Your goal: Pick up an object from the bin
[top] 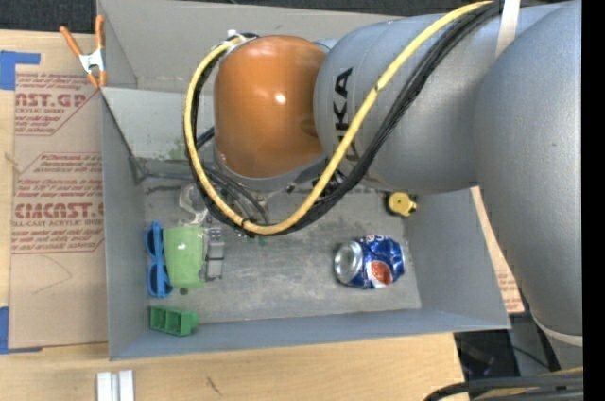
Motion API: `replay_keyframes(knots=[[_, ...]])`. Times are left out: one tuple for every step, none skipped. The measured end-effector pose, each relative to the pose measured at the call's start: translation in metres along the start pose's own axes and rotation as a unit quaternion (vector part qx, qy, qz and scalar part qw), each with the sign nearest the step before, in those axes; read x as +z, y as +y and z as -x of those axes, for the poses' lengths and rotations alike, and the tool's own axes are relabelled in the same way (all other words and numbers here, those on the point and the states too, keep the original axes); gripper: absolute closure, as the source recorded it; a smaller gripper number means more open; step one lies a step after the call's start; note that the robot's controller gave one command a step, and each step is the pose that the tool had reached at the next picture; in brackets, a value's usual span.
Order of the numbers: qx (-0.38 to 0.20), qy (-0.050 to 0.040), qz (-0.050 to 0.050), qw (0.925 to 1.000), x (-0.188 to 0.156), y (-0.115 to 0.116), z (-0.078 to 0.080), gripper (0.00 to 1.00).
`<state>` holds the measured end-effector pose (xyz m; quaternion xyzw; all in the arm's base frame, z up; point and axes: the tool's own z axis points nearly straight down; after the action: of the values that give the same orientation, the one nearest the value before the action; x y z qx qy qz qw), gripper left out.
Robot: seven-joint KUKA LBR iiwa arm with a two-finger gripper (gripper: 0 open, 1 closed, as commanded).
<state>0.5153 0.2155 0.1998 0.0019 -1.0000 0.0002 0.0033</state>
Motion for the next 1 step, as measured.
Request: replay_keyframes(knots=[[-0.131,-0.0003,-0.002,0.9914,0.1253,-0.0536,-0.0169,0.0]])
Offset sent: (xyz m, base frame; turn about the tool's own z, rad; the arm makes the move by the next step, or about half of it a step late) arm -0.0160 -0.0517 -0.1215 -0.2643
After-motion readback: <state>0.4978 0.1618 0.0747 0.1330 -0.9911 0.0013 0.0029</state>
